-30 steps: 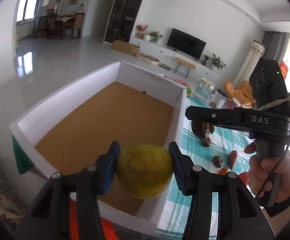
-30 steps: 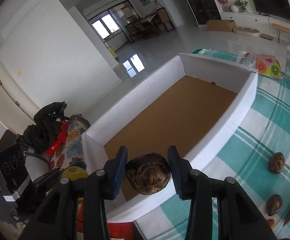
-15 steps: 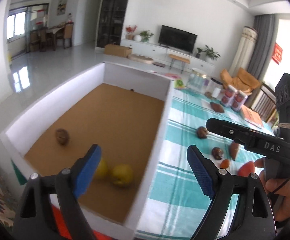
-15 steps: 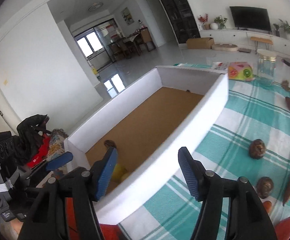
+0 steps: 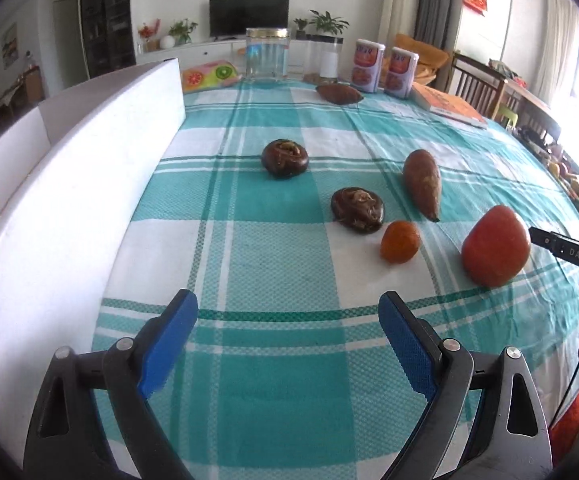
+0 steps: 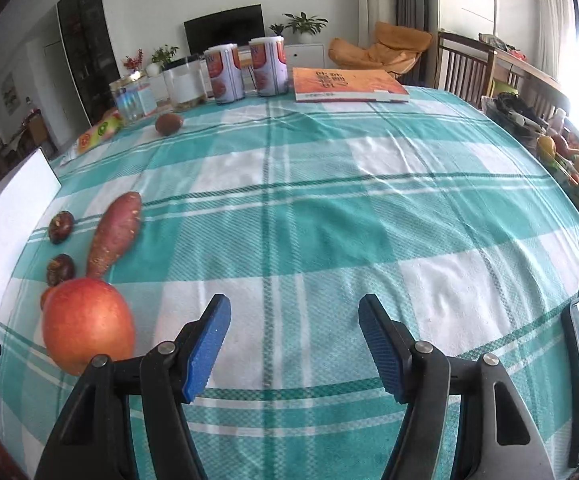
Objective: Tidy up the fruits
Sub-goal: 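Withdraw both tools from the box back over the table, then move the open left tool toward a brown round fruit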
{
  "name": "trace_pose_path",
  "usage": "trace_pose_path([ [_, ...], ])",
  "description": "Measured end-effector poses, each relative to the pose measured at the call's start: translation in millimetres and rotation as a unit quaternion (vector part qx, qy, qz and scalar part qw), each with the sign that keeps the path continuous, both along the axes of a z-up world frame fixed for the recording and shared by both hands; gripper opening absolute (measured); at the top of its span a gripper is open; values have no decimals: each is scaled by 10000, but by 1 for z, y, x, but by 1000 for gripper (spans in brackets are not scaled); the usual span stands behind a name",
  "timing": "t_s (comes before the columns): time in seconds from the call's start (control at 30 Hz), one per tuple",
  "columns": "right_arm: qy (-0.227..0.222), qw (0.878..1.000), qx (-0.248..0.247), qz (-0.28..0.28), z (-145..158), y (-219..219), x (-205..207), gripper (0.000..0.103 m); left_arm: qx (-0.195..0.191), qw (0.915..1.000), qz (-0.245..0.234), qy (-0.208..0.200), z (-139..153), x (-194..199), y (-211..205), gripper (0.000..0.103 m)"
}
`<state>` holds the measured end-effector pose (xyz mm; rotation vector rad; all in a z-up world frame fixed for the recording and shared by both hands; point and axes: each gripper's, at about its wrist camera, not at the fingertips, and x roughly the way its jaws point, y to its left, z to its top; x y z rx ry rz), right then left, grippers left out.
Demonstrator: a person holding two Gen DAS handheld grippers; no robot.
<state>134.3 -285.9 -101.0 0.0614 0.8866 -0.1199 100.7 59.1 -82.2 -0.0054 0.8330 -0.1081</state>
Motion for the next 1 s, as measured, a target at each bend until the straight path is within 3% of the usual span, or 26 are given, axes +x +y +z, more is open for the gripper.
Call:
trace_pose_path([
  [0.1, 8, 9998, -204, -17, -9, -4, 1, 71, 32, 9998, 138, 118, -14, 11, 2, 93],
  [0.2, 77, 9996, -264, 11, -13, 2, 5, 81, -12, 9992, 319, 257, -19, 16, 8, 93],
  [0.27, 151, 9994, -313, 12, -18, 3, 8, 94, -45, 9988, 373, 326, -22, 17, 9, 93],
  [0.37, 205, 9995, -258, -4, -20, 1, 10, 100, 145, 9986, 381, 344, -26, 19, 3, 93],
  [1.0, 228, 9994, -260, 12, -21, 3, 10, 103, 298, 9979, 388, 421, -27, 23, 0, 99],
])
